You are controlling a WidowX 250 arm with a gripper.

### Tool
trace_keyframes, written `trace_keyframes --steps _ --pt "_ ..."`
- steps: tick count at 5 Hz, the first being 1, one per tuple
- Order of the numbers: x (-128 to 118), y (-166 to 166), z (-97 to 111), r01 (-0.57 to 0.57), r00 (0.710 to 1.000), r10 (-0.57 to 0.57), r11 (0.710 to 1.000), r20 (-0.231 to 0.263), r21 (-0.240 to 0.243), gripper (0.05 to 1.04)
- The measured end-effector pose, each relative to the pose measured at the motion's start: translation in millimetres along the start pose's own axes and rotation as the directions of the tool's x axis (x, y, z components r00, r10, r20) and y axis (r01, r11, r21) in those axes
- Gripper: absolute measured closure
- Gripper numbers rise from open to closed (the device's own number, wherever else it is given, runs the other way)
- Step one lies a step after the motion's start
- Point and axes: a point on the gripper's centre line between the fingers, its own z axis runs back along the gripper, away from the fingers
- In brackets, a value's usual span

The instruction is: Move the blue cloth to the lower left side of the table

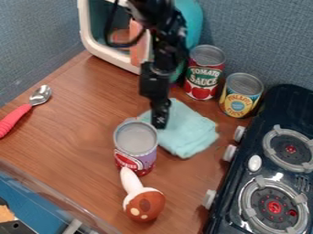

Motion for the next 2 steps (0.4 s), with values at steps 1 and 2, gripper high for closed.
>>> trace_keyframes --steps 1,2 --pt "29 -22 -2 -0.107 0.994 0.107 0.994 0.011 0.001 0.082" --pt "61 -37 -4 -0.199 0.980 0.199 0.980 0.018 -0.009 0.081"
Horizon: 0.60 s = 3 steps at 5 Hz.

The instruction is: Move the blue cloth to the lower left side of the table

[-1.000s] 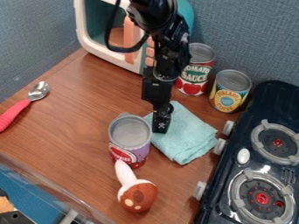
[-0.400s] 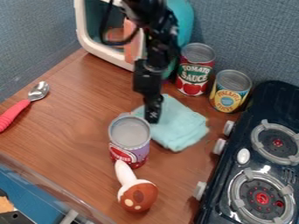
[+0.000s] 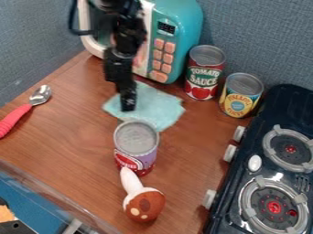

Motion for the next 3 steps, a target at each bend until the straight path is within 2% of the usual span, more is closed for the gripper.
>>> trace_keyframes --steps 2,3 --pt "53 -3 -1 -0.049 0.998 0.049 0.999 -0.026 0.006 0.082" --pt "68 12 1 -0.016 0.999 0.016 1.000 -0.032 -0.008 0.084"
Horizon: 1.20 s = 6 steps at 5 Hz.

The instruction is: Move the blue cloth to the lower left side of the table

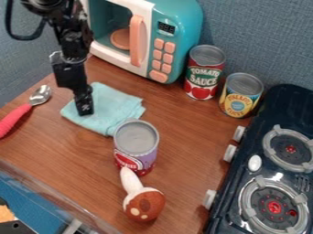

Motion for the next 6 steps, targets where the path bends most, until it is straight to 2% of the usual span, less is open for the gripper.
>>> trace_keyframes --steps 2,4,5,6 --pt "27 27 4 0.073 0.997 -0.072 0.997 0.021 -0.021 0.083" --pt "72 43 7 0.093 0.992 -0.091 0.995 0.091 -0.024 0.083" --pt "84 50 10 0.108 0.987 -0.105 0.994 0.121 -0.024 0.083" --pt "85 53 10 0.119 0.986 -0.117 0.993 0.116 -0.012 0.083"
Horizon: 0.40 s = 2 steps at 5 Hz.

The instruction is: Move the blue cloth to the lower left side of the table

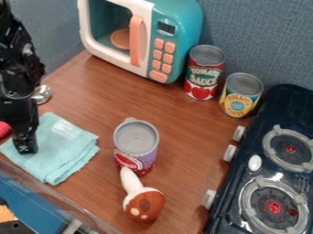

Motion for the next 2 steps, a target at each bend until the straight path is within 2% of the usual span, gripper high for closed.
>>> trace_keyframes --steps 1,2 --pt "-2 1 14 0.016 1.000 -0.016 1.000 -0.014 0.022 0.083" --pt "-6 -1 35 0.021 0.998 -0.021 1.000 -0.055 0.006 0.083"
